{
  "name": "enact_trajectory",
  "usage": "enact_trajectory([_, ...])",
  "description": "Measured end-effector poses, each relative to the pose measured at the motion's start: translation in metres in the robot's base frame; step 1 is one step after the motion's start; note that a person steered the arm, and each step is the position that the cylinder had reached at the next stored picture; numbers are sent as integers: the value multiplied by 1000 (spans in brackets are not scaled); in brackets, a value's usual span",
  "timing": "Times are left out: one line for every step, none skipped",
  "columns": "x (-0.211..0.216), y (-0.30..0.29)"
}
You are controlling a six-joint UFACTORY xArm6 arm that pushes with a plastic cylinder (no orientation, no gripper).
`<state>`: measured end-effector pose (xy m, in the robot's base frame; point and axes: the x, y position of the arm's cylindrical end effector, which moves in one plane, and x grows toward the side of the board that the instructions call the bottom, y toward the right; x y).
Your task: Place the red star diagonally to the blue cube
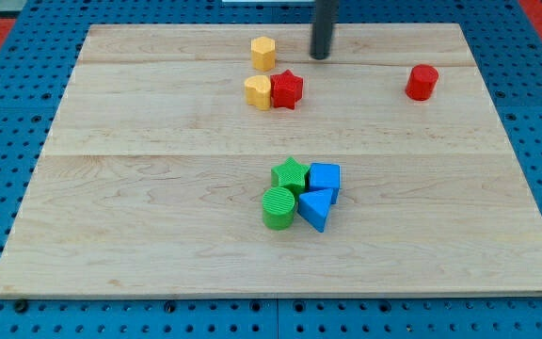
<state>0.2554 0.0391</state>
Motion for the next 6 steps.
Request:
enact_trajectory([19, -64])
enact_trajectory([57, -59])
enact_trajectory([94, -11])
enact_trajectory([110, 25])
enact_trajectory([102, 12])
enact_trajectory([112, -5])
